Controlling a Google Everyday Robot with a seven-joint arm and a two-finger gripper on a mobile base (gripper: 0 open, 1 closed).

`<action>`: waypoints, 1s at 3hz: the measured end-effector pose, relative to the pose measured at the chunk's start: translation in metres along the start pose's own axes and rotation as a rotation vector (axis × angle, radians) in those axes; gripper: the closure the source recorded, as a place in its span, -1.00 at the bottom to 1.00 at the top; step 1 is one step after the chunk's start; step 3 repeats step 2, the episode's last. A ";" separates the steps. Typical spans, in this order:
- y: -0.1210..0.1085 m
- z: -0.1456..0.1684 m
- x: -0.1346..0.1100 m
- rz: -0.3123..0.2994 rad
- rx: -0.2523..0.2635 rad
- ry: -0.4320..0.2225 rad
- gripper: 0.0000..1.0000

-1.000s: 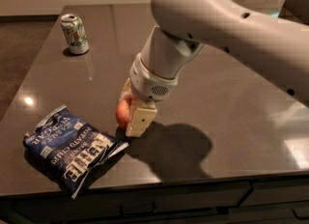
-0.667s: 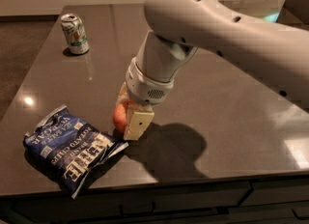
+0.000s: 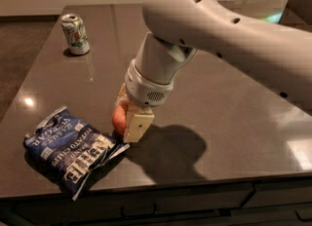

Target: Move apple near blue chip bag

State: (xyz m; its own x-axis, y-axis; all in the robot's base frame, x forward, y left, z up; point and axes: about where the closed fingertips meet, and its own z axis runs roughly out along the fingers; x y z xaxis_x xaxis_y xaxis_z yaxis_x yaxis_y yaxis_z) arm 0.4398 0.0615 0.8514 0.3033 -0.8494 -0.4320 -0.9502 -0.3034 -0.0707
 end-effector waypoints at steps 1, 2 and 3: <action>0.001 0.000 -0.001 -0.002 0.001 0.002 -1.00; 0.001 0.000 -0.001 -0.003 0.001 0.002 -1.00; 0.001 0.000 -0.001 -0.003 0.001 0.002 -1.00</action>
Offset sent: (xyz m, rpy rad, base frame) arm -0.0010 0.0005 0.0007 -0.0010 -0.0024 0.0015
